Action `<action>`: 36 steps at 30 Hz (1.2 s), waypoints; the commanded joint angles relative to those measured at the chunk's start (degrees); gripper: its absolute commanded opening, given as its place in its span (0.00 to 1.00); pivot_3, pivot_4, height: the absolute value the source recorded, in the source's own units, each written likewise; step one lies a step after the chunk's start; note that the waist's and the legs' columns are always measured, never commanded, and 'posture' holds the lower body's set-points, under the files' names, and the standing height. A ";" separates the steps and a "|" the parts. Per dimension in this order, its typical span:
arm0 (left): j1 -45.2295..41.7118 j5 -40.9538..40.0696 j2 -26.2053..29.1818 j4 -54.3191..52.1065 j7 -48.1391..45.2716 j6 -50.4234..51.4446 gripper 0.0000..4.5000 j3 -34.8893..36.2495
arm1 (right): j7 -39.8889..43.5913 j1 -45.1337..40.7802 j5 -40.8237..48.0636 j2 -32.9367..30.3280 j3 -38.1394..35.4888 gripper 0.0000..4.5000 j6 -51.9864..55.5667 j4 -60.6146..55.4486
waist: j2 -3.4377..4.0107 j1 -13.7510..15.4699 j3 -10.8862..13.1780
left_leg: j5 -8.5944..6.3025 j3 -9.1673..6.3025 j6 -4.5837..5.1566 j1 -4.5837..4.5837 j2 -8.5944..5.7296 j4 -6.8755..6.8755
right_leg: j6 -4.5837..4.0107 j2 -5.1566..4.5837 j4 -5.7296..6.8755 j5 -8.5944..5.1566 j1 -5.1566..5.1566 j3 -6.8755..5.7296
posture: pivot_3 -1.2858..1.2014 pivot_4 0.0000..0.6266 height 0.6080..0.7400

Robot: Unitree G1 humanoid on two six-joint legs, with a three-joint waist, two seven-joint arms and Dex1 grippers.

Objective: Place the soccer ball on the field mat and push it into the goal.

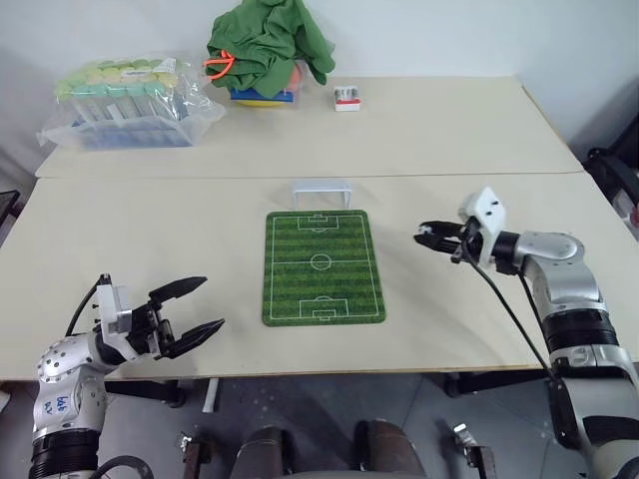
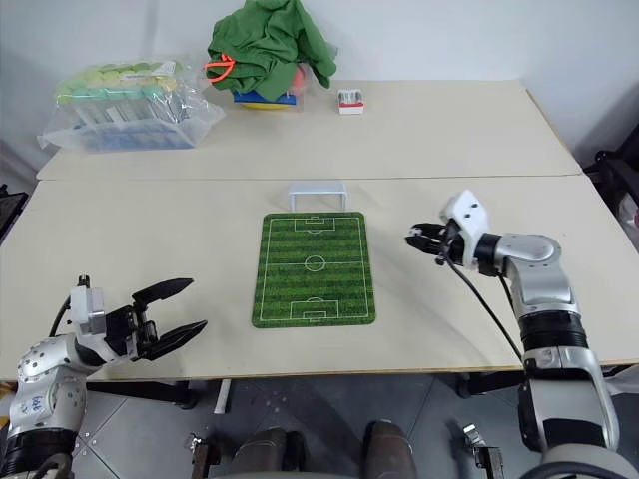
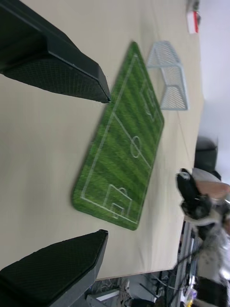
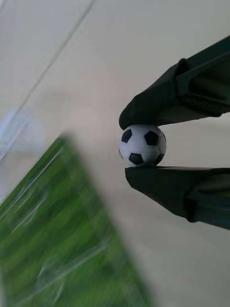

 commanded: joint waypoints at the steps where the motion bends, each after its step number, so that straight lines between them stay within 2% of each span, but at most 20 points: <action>1: -0.10 0.77 1.84 2.84 -1.46 -2.79 1.00 1.59 | 1.27 1.20 2.87 2.43 6.63 0.19 9.04 -16.81 | 0.00 0.06 0.00 | 0.00 -0.01 0.00 0.00 0.01 0.00 | 0.00 0.00 0.00 0.00 0.00 -0.01 | 0.52 0.24 1.00; 6: -1.41 2.61 2.55 7.12 -1.76 -6.46 1.00 1.07 | 4.13 2.79 1.46 3.50 14.58 0.19 10.59 -22.93 | -0.03 0.57 -0.01 | -0.02 -0.13 0.01 -0.08 -0.12 0.01 | 0.00 -0.06 -0.02 0.00 0.00 -0.10 | 0.52 0.24 1.00; 10: -0.60 2.43 2.08 6.57 -1.41 -7.23 1.00 1.10 | 4.03 2.44 -1.48 6.25 19.86 0.19 7.66 -19.19 | -0.10 0.27 -0.03 | -0.04 -0.18 0.05 -0.14 -0.20 0.04 | 0.00 -0.11 -0.03 0.00 0.01 -0.16 | 0.52 0.24 1.00; 28: 5.49 0.34 1.39 -2.59 2.08 -5.56 1.00 1.93 | 6.68 -0.98 -5.05 11.41 22.42 0.19 0.67 -7.20 | -0.10 0.05 -0.03 | -0.03 -0.17 0.01 -0.10 -0.13 0.02 | 0.00 -0.05 -0.01 0.00 0.00 -0.23 | 0.52 0.24 1.00; 36: 5.38 0.05 1.69 -3.57 2.95 -4.70 1.00 2.06 | 7.27 -1.07 -4.78 11.30 21.59 0.79 -0.21 -6.51 | -0.10 0.04 -0.03 | -0.03 -0.15 0.01 -0.09 -0.10 0.02 | 0.00 -0.05 -0.01 0.00 0.00 -0.22 | 0.52 0.24 1.00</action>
